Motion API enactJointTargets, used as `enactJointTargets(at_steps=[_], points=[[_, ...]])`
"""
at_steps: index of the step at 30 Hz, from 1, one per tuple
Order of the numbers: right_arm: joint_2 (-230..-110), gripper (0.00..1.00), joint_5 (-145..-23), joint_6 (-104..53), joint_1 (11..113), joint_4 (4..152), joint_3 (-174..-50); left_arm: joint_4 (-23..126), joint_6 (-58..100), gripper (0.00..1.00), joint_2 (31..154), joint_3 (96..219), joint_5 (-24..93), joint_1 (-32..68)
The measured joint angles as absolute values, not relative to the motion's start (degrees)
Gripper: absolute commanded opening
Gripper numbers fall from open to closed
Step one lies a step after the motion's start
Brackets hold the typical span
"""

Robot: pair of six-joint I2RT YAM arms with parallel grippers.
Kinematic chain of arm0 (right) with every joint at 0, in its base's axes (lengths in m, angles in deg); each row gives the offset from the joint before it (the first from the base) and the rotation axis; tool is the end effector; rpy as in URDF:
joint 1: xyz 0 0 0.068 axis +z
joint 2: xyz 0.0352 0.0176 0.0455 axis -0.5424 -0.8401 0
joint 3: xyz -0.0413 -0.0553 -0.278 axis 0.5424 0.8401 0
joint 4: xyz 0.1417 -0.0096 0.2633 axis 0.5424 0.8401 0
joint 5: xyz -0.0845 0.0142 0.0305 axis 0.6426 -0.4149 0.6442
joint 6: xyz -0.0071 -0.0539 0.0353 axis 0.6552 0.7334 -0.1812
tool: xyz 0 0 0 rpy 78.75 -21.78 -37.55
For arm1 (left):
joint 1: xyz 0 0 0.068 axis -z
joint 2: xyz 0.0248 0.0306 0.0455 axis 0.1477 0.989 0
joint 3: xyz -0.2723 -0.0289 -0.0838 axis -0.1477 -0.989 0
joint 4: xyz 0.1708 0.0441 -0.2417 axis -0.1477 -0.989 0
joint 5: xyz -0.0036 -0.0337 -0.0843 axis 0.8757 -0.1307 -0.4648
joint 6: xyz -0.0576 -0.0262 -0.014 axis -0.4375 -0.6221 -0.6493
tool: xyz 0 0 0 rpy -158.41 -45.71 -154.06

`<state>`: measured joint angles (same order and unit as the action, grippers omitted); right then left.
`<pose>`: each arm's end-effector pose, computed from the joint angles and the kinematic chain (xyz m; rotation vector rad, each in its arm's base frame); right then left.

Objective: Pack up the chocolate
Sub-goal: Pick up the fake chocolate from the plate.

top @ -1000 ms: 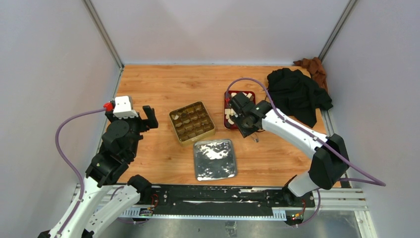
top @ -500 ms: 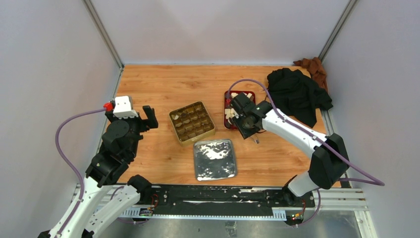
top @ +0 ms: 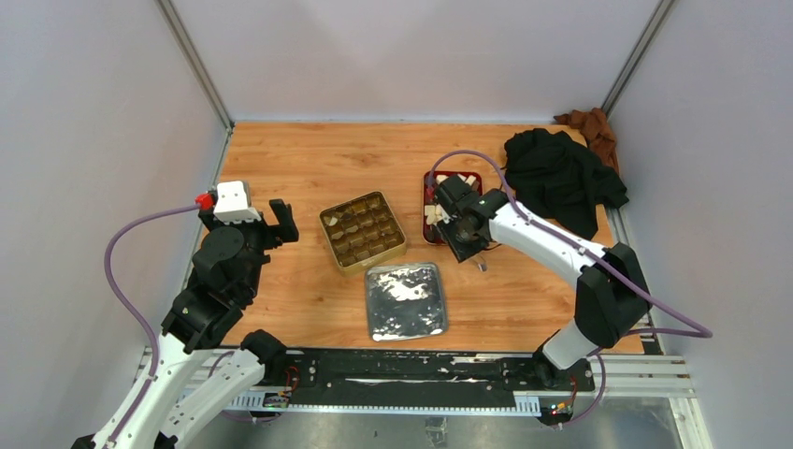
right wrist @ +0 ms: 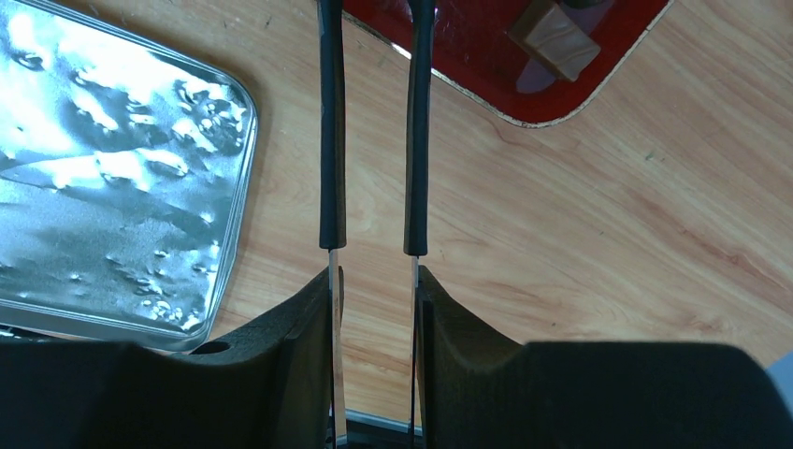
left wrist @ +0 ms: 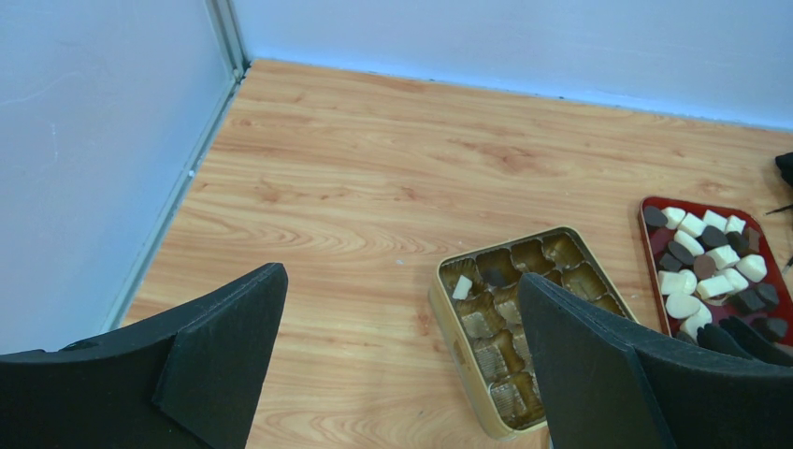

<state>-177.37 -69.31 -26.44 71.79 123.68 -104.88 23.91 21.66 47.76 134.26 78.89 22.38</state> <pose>0.2768 0.2157 0.2386 -0.6962 2.6190 0.0753 0.1397 -0.0487 0.3861 -0.1753 1.6645 -0.0159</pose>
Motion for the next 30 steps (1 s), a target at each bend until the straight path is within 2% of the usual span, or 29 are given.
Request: enactJointTargets(at_steps=[21,30], points=[[-181.11,0.38,-70.73,-25.74,71.07,123.02,-105.80,23.94,21.66,1.00,47.94,134.26,78.87,22.38],[-179.80,0.38,-70.60,-25.61,67.33,123.76,-105.78,23.94,21.66,1.00,47.94,134.26,78.87,22.38]])
